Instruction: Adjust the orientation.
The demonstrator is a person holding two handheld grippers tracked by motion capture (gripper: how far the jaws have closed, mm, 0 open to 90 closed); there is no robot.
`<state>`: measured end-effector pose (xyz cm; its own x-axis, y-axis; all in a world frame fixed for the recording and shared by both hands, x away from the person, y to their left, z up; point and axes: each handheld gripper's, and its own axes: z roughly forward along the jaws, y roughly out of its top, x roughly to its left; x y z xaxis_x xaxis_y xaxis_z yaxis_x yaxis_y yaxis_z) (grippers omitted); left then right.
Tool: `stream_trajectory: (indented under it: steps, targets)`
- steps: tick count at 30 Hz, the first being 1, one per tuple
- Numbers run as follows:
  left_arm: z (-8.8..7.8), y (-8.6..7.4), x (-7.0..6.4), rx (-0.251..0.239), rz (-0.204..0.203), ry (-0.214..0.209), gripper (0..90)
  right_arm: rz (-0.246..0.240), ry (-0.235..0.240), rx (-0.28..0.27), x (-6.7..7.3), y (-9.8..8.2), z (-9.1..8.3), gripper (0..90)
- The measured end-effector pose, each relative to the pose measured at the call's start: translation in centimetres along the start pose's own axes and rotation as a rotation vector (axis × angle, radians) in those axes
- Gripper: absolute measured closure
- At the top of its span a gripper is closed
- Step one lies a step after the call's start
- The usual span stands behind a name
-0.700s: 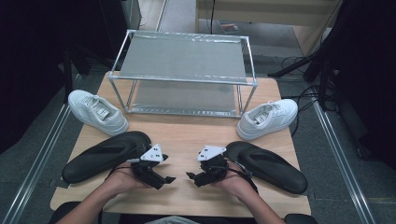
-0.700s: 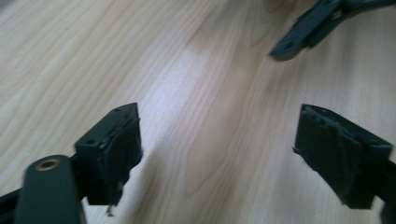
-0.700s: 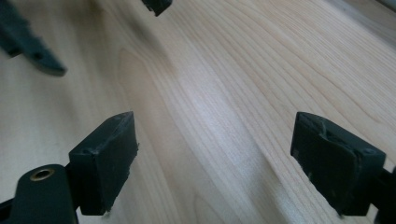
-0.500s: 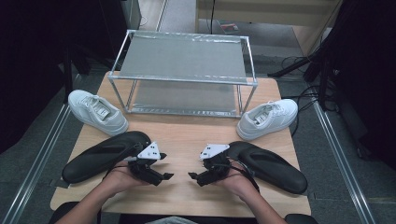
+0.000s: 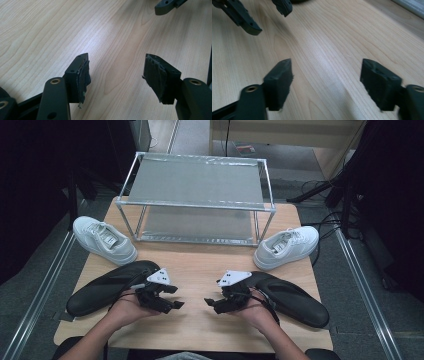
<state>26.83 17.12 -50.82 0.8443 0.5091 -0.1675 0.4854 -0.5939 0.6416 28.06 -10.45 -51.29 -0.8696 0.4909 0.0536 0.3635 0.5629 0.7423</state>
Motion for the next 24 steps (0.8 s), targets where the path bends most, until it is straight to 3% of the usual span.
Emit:
stream_trajectory:
  steps: [6, 10, 15, 18, 24]
  targets:
    - [-0.1, 0.0, -0.1, -0.01, 0.022, 0.039, 36.8, 0.003, 0.02, -0.034, -0.2, 0.4, -0.4, 37.5]
    - [-0.3, 0.0, 0.0, -0.012, 0.027, 0.029, 37.0, 0.008, 0.025, -0.038, -0.3, 0.5, -0.5, 41.4]
    - [-0.6, 0.0, 0.2, -0.022, 0.029, 0.037, 37.3, -0.053, 0.037, -0.023, 0.1, 0.7, -0.9, 50.0]
    - [-1.0, 0.0, 0.5, -0.019, -0.016, 0.03, 39.7, -0.059, 0.058, -0.027, 0.2, 0.6, -0.8, 52.6]
    - [-1.5, -0.1, 0.7, -0.031, -0.045, 0.04, 41.4, -0.007, 0.08, -0.037, 0.2, 0.7, -0.9, 53.0]
